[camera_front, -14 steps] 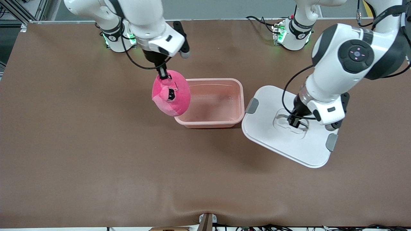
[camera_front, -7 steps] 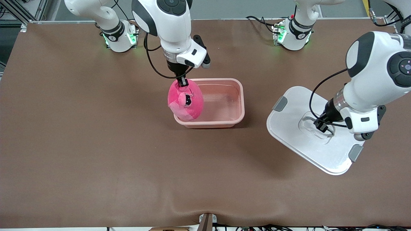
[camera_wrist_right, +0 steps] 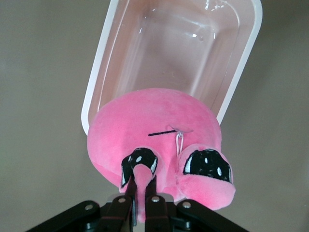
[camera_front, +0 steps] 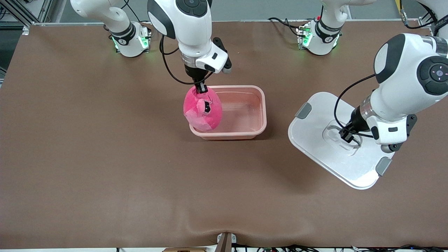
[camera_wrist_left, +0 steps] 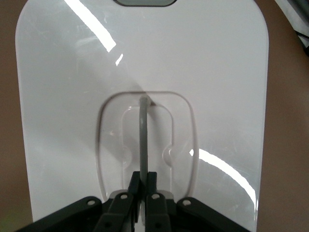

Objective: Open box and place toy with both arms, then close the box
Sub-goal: 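Lower the pink toy into the box and open the right gripper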

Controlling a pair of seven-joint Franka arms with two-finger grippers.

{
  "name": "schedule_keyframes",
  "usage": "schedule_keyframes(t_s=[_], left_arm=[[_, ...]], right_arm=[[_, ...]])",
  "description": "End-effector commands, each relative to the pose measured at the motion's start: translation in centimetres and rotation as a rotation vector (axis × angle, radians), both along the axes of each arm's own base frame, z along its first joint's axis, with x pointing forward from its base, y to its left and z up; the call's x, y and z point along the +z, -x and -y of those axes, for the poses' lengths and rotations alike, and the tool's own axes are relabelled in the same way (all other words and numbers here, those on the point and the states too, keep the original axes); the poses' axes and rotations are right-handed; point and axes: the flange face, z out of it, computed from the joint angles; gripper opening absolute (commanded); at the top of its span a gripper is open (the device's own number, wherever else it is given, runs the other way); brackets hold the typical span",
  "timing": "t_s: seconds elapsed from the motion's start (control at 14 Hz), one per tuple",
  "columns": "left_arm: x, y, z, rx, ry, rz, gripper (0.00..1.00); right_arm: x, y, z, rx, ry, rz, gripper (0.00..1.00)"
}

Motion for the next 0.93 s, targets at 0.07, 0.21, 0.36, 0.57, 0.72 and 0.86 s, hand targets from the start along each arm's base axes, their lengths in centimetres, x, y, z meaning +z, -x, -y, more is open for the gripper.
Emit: schedule_keyframes(t_s=[0.07,0.21,0.36,0.57,0.72,0.86], left_arm=[[1.3,0.7,0.5,-0.004,0.031,-0.010,0.00],[1.3,0.9,0.6,-0.006,0.030,-0.021,0.00],[2.4,1.4,0.4,-0.003,0.031,-0.015,0.00],[3.0,1.8,0.1,0.013,0.038,-0.019,0.00],[3.1,1.8,0.3,0.050,0.036,-0.020,0.00],[3.1,2.0,1.0,0.082,0.036,-0.019,0.00]], right_arm=[[-0.4,0.1,-0.1,-0.088,0.020,0.011,1.00],[-0.3,-0.7,0.7,-0.104,0.021,0.010,1.00],[0.5,-1.5,2.4,-0.135,0.036,-0.004,1.00],[2.8,-3.0,6.4,-0.226,0.035,-0.007,1.00],[4.1,-5.2,10.4,-0.374,0.027,0.005,1.00],[5.3,-7.4,15.8,-0.513,0.028,0.005,1.00]])
